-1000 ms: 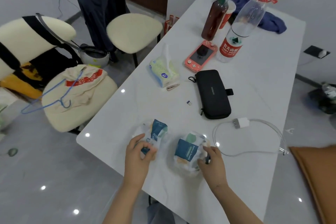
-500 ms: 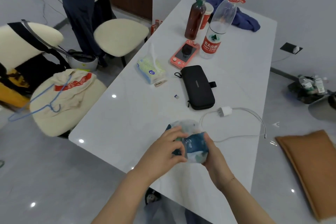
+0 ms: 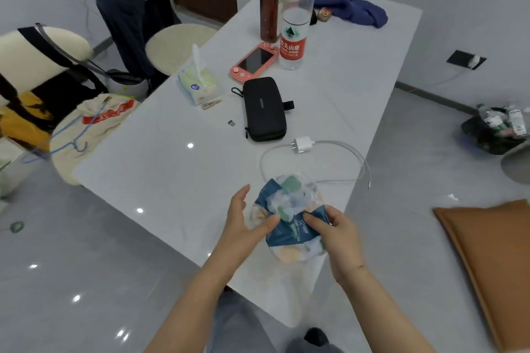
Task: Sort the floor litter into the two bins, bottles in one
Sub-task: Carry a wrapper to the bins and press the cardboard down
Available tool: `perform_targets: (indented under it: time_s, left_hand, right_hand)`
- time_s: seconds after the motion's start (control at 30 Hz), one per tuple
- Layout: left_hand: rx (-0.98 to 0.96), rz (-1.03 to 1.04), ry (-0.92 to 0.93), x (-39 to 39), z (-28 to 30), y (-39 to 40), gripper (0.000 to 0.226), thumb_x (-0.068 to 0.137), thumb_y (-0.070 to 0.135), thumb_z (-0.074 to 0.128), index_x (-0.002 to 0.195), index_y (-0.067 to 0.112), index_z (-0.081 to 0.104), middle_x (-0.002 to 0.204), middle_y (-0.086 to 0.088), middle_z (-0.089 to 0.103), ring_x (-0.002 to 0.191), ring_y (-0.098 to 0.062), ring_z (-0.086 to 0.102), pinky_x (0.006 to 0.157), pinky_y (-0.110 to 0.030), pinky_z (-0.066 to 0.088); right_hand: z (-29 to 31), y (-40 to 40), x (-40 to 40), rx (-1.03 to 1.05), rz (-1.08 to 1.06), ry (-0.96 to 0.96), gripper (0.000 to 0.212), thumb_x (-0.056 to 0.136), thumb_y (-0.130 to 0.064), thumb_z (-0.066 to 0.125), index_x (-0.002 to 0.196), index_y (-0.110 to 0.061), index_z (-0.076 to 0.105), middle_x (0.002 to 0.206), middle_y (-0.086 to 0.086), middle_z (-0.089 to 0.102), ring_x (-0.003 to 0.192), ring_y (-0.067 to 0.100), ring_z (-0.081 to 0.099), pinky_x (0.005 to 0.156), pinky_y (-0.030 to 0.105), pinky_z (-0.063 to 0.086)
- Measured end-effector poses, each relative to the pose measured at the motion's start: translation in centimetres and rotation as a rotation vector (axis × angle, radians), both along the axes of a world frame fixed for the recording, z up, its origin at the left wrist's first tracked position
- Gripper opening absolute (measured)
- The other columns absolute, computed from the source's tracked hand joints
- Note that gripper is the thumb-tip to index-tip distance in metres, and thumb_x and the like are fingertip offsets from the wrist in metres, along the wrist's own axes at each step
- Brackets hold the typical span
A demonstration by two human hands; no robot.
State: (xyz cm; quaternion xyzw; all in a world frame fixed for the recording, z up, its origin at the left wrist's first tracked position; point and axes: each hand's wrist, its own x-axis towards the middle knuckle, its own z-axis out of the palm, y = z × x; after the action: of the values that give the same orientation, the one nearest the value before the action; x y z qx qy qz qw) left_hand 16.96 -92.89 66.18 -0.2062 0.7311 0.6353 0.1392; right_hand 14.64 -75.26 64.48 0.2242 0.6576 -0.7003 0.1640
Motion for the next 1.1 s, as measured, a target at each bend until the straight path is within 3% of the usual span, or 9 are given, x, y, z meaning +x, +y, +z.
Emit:
perform_targets:
  time_s: [0.07,0.13,0.2,0.33,0.57,0.73,0.83,0.97,1.1]
  left_hand:
    - [0.161,-0.014,-0.096,0.2,0.0,4.7,0.077,0.080,0.031,0.074,0.141,0.036,0.027,0.134,0.015,0.045,0.119,-0.003,0.050,0.089,-0.016,0.044]
    - [0.232,-0.018,-0.111,0.6,-0.2,9.1,0.059,0.080,0.027,0.074,0.131,0.028,0.045,0.120,0.007,0.063,0.103,-0.008,0.065,0.076,-0.017,0.053]
    - [0.261,0.009,-0.100,1.0,-0.2,14.7,0.043,0.082,0.021,0.074,0.122,0.020,0.057,0.112,-0.001,0.070,0.098,-0.015,0.069,0.074,-0.024,0.057]
    - [0.243,0.047,-0.068,0.9,0.1,21.4,0.037,0.080,0.015,0.077,0.114,0.016,0.063,0.106,-0.006,0.072,0.097,-0.023,0.070,0.086,-0.043,0.057]
    - [0.212,-0.010,-0.081,-4.3,0.0,31.5,0.036,0.081,0.012,0.074,0.115,0.019,0.064,0.107,-0.004,0.072,0.097,-0.021,0.070,0.084,-0.039,0.057]
    - [0.244,-0.120,-0.131,-12.1,-1.2,39.7,0.035,0.081,0.011,0.074,0.114,0.019,0.064,0.105,-0.002,0.073,0.097,-0.021,0.070,0.089,-0.042,0.056]
    - [0.293,-0.273,-0.193,-18.9,-2.4,46.5,0.038,0.083,0.013,0.072,0.118,0.020,0.061,0.109,0.000,0.072,0.099,-0.019,0.070,0.087,-0.038,0.056]
    - [0.253,-0.348,-0.218,-26.2,-2.4,53.7,0.049,0.078,0.019,0.076,0.122,0.023,0.056,0.120,-0.001,0.067,0.105,-0.018,0.066,0.081,-0.030,0.052]
    - [0.241,-0.409,-0.179,-33.7,-1.7,62.8,0.041,0.085,0.014,0.070,0.122,0.024,0.056,0.123,0.004,0.062,0.109,-0.010,0.063,0.093,-0.028,0.050]
  right_hand:
    - [0.1,4.6,0.4,-0.017,0.033,0.017,0.010,0.081,-0.002,0.069,0.088,-0.009,0.070,0.090,0.016,0.073,0.084,0.029,0.069,0.077,0.038,0.057]
    - [0.2,8.7,0.8,-0.026,0.018,0.032,0.013,0.080,0.000,0.069,0.088,-0.009,0.068,0.089,0.013,0.073,0.082,0.026,0.069,0.076,0.035,0.057]
    - [0.4,13.8,1.4,-0.030,-0.049,0.037,0.017,0.079,0.002,0.070,0.089,-0.010,0.063,0.086,0.011,0.071,0.079,0.022,0.068,0.073,0.031,0.057]
    - [0.2,19.7,1.9,-0.049,-0.144,0.021,0.032,0.077,0.002,0.073,0.098,-0.009,0.052,0.092,0.011,0.068,0.079,0.019,0.067,0.070,0.030,0.056]
    - [0.0,29.9,-1.9,-0.134,-0.275,-0.017,0.043,0.078,0.000,0.073,0.114,-0.011,0.052,0.101,0.012,0.069,0.083,0.022,0.069,0.064,0.026,0.057]
    - [-0.2,39.1,-7.7,-0.173,-0.281,-0.098,0.019,0.082,-0.001,0.068,0.100,-0.005,0.065,0.091,0.015,0.073,0.074,0.021,0.071,0.058,0.025,0.055]
    - [-0.7,46.7,-13.2,-0.152,-0.330,-0.124,0.020,0.080,0.001,0.069,0.100,-0.001,0.066,0.091,0.017,0.073,0.071,0.021,0.071,0.056,0.025,0.055]
    - [0.2,54.9,-18.6,-0.058,-0.419,-0.081,0.017,0.081,0.005,0.067,0.097,0.001,0.066,0.086,0.013,0.073,0.073,0.020,0.069,0.064,0.025,0.056]
    - [0.2,64.3,-23.1,-0.017,-0.539,-0.088,0.016,0.080,0.002,0.068,0.096,-0.001,0.067,0.092,0.017,0.073,0.088,0.032,0.069,0.085,0.043,0.055]
